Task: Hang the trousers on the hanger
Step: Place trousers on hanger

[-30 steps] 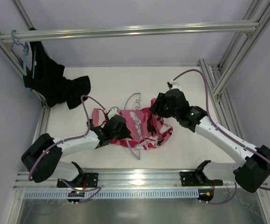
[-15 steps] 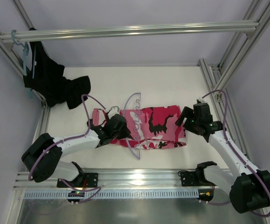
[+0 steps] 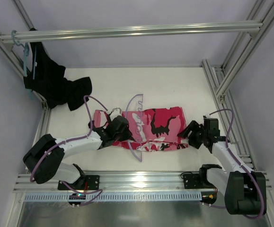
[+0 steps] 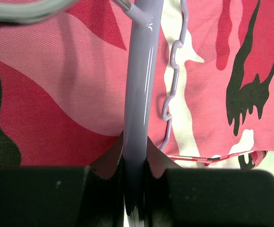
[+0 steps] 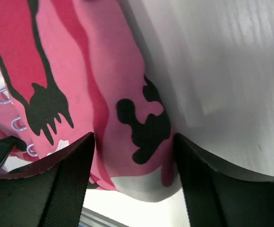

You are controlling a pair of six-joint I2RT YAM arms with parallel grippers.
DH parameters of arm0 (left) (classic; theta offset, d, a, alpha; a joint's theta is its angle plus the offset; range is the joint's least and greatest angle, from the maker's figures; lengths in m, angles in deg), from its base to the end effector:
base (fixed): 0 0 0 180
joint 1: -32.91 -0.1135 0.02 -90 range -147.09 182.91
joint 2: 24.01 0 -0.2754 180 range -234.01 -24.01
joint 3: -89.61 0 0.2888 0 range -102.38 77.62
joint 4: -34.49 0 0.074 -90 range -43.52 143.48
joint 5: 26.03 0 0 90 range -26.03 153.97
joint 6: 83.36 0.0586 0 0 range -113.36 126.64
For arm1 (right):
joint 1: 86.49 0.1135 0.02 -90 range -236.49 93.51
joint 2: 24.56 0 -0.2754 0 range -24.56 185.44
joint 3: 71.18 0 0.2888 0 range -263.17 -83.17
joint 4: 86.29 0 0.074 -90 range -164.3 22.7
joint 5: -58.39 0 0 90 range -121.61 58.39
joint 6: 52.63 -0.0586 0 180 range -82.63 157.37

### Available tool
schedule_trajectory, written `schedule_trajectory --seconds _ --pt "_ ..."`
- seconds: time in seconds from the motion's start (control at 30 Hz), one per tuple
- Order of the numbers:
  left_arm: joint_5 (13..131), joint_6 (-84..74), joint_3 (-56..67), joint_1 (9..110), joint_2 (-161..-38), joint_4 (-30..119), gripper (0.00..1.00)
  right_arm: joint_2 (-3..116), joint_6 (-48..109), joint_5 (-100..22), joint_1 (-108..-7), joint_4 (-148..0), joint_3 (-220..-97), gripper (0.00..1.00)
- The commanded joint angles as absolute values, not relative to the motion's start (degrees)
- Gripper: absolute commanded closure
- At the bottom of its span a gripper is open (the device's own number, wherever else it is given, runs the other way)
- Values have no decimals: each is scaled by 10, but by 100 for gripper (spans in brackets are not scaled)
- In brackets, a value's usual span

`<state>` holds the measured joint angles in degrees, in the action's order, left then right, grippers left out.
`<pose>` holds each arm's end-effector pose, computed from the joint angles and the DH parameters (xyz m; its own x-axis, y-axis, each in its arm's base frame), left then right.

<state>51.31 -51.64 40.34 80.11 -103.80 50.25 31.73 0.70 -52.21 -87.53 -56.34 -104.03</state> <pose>0.2205 -0.2192 0.1431 -0.7796 -0.3796 -0.4981 -0.0954 0.8581 -0.5046 0.2093 0.0168 0.1243 -0.7589 0.5729 -0.3097 0.3247 0.7450 0.5827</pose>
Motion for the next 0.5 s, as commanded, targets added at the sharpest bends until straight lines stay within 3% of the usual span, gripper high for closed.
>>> schedule_trajectory --seconds 0.0,0.07,0.2,0.37,0.47 --pt "488 -508 380 804 -1042 508 100 322 2 -553 -889 -597 -1006 32" --pt "486 -507 378 804 -1042 511 100 312 8 -566 -893 -603 -1001 64" --pt "489 -507 370 804 -1043 518 100 261 29 -576 -892 -566 -1039 88" --pt "486 -511 369 804 -1053 517 100 225 27 -595 -866 -521 -1117 96" --pt "495 -517 369 804 -1064 503 100 237 -2 -539 -765 -518 -1166 96"
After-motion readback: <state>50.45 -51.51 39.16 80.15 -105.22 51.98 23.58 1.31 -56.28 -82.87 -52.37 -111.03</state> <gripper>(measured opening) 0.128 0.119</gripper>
